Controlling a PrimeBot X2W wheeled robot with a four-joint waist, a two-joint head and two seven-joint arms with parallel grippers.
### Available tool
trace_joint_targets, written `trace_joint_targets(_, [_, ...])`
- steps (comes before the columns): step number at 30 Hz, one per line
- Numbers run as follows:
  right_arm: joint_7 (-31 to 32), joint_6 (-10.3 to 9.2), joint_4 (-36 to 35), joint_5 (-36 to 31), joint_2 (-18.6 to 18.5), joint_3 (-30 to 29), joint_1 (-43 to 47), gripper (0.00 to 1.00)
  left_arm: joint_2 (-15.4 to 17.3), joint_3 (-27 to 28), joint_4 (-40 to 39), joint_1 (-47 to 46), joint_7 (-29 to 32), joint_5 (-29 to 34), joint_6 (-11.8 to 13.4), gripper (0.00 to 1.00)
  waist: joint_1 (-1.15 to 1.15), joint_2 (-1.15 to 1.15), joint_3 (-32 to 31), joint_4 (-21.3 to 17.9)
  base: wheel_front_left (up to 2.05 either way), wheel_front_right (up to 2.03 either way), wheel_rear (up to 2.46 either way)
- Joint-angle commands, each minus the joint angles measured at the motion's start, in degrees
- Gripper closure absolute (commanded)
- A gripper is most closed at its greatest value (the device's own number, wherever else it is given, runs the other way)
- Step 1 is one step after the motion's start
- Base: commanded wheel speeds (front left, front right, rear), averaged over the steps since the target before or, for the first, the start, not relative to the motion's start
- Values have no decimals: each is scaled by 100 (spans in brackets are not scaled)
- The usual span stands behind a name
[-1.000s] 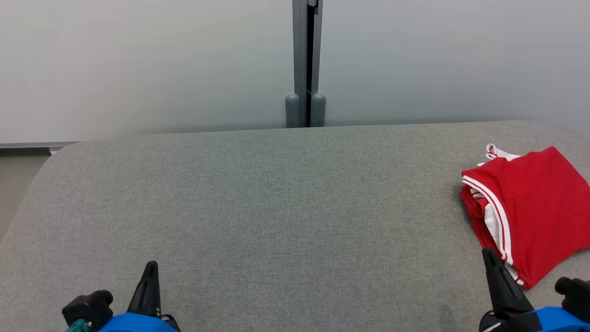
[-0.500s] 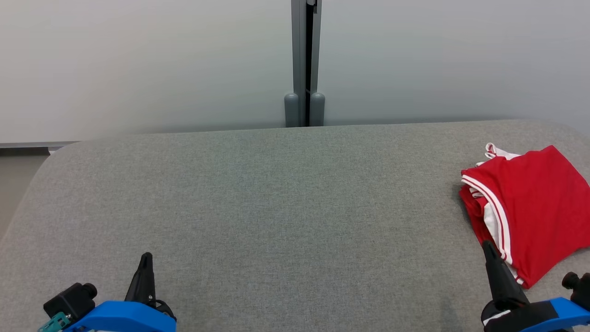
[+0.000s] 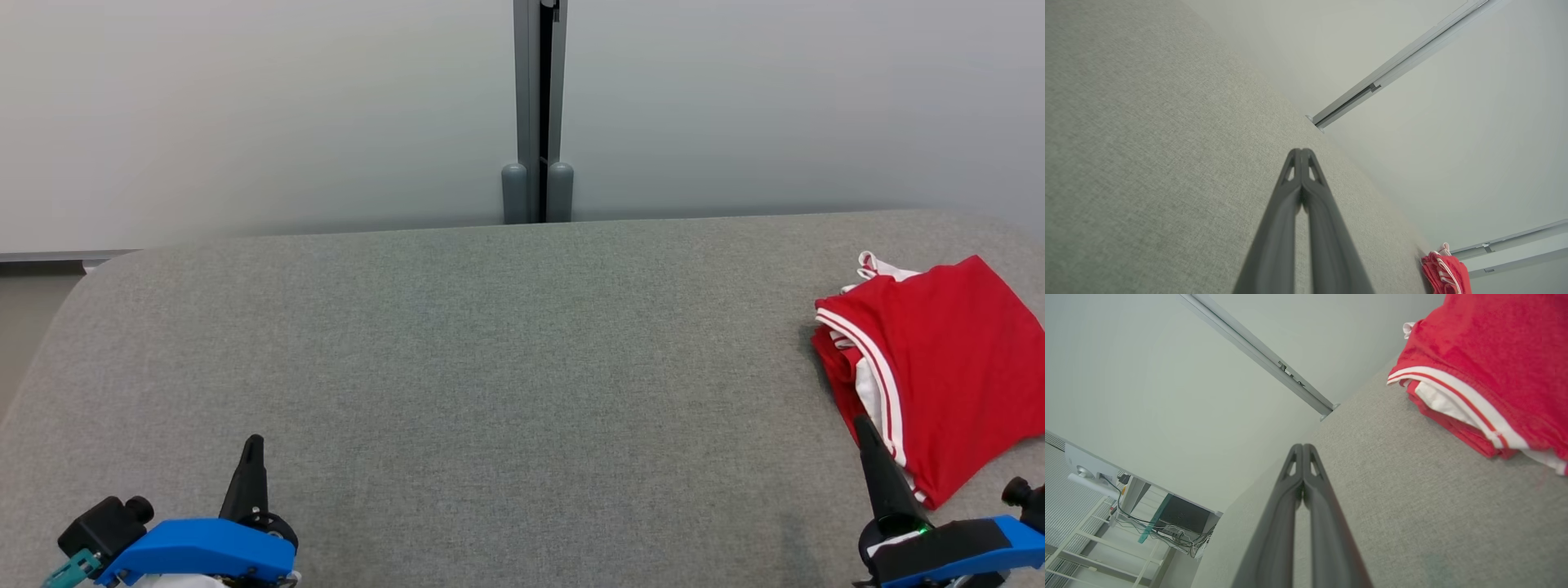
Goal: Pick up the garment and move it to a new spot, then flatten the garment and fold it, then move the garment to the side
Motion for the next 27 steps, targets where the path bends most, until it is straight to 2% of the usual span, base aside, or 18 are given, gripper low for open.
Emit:
trace_joint_targets(1, [13,0,-15,188,-53,-12,-148,100,-3,98,-68,-160,36,-140,-65,100,0,0,2,-2,0,0,0])
trace_joint_targets(27, [113,1,391,1819,-57,-45,-460,100,-330,656,-63,-313,455,-1429,-354,100,0,0,29,-36,0,0,0])
